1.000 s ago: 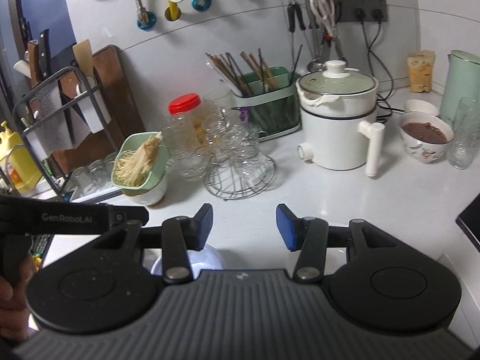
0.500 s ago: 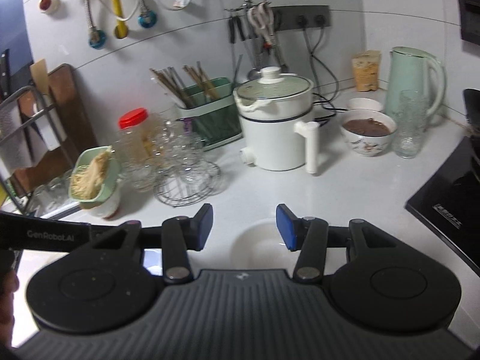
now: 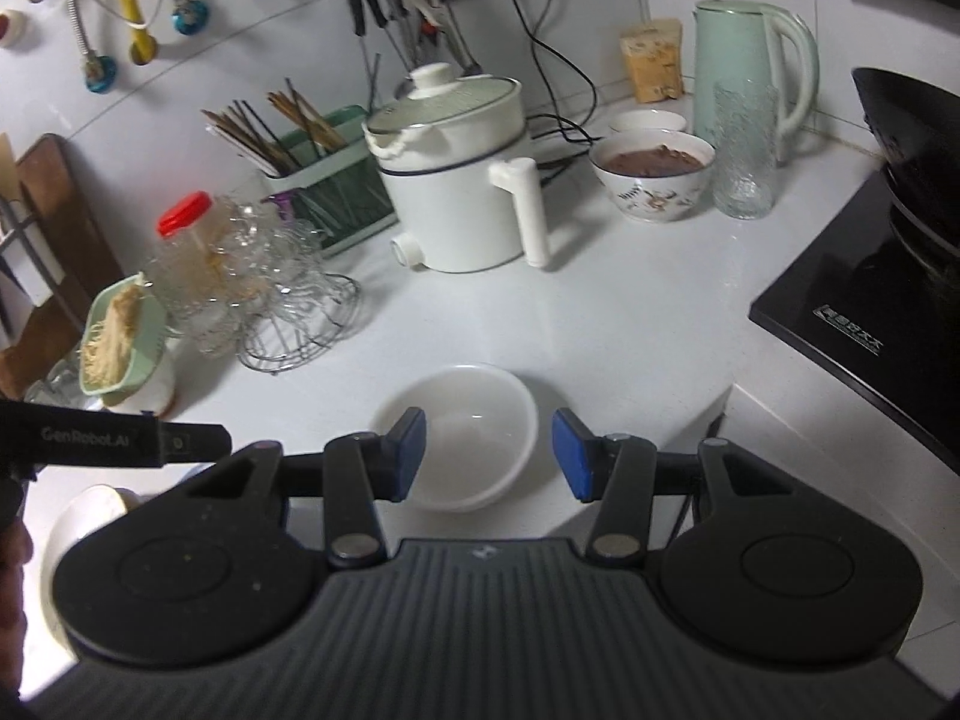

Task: Organize plates and bowls
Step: 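Move both grippers to the rim of the white bowl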

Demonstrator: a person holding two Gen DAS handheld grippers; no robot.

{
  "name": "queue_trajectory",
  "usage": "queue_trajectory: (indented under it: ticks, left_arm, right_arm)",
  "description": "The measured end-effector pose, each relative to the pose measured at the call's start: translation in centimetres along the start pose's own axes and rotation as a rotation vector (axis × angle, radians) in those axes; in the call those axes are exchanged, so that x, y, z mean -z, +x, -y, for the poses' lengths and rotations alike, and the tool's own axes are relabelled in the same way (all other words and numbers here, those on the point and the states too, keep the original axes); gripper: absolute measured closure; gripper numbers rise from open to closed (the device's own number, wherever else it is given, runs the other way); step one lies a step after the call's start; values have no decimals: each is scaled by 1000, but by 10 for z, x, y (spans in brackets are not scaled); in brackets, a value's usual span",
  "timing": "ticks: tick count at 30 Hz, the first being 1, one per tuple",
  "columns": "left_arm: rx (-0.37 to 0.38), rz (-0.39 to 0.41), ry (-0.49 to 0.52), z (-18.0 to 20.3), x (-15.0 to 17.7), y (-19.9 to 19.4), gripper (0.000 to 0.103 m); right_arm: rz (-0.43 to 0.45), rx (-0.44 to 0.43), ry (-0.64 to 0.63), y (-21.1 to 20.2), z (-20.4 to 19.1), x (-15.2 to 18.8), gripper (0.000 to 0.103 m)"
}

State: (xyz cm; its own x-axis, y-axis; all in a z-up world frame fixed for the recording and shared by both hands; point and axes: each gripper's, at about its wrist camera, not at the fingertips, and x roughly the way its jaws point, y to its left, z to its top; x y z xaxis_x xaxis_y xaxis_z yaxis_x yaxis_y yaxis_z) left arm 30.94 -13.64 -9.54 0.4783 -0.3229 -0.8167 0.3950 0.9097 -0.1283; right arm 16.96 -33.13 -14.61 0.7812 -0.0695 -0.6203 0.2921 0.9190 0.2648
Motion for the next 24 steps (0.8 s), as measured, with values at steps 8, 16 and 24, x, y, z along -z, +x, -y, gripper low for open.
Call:
queue_trajectory:
  ticks: [8, 16, 24]
  left_arm:
    - [48, 17, -25, 11, -16, 37, 43]
    - [67, 8, -52, 18, -18, 62, 43]
    - [81, -32, -52, 23, -13, 94, 43]
  right_arm:
    - [-45, 9, 22, 24, 20, -5, 53]
    - [-89, 6, 17, 44, 27, -17, 53]
    - [-158, -34, 25, 85, 29, -12, 53]
